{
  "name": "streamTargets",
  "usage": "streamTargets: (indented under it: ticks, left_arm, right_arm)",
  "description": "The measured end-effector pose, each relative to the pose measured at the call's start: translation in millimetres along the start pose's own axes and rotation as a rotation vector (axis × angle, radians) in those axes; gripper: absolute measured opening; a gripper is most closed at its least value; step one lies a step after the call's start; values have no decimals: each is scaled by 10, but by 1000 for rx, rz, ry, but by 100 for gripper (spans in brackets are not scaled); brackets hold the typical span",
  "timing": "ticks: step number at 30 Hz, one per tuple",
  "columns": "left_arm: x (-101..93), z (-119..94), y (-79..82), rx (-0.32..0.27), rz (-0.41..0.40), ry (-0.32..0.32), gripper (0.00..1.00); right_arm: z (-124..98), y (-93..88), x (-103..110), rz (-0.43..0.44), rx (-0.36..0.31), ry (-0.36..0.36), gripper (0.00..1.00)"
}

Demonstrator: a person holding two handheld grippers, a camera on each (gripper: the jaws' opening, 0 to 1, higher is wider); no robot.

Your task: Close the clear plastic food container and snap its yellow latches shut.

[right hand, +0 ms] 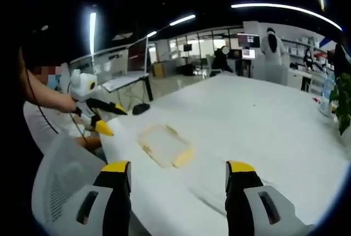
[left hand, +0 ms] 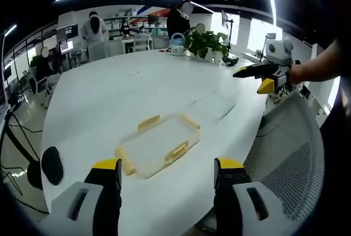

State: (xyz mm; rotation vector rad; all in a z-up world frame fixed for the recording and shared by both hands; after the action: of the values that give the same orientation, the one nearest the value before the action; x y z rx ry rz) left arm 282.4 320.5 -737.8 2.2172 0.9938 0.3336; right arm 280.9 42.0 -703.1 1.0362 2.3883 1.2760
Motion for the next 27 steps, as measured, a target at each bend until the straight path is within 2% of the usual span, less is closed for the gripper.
streamTargets:
  ticks: [9, 16, 25, 27]
  left_arm:
    - [132, 30, -20, 37, 39, -21, 67]
    - [231, 51, -2, 53, 67, -13, 68]
    - [265, 115, -14, 86, 122, -38, 67]
    - [292, 121, -6, 93, 127, -32, 70]
  right_arm:
    - [159, 61, 9, -74, 45, 31, 69]
    - [223, 211, -3, -86, 20, 41, 67]
    - [327, 241, 33, -120, 39, 60, 67]
    - [341, 235, 35, -126, 48, 62, 67]
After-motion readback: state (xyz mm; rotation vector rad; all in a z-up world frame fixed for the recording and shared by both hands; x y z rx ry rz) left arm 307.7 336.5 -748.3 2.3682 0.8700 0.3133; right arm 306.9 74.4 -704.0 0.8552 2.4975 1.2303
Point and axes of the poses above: the point that each gripper's makers call its tool centre point, and the gripper's own axes: z roughly forward along the fingers, x roughly to its left, y roughly out of its top, the point moved 4 cm from there along -z, roughly backward along the fingers, and after that the axes turned 11 degrees about x, right-handed, at the moved point
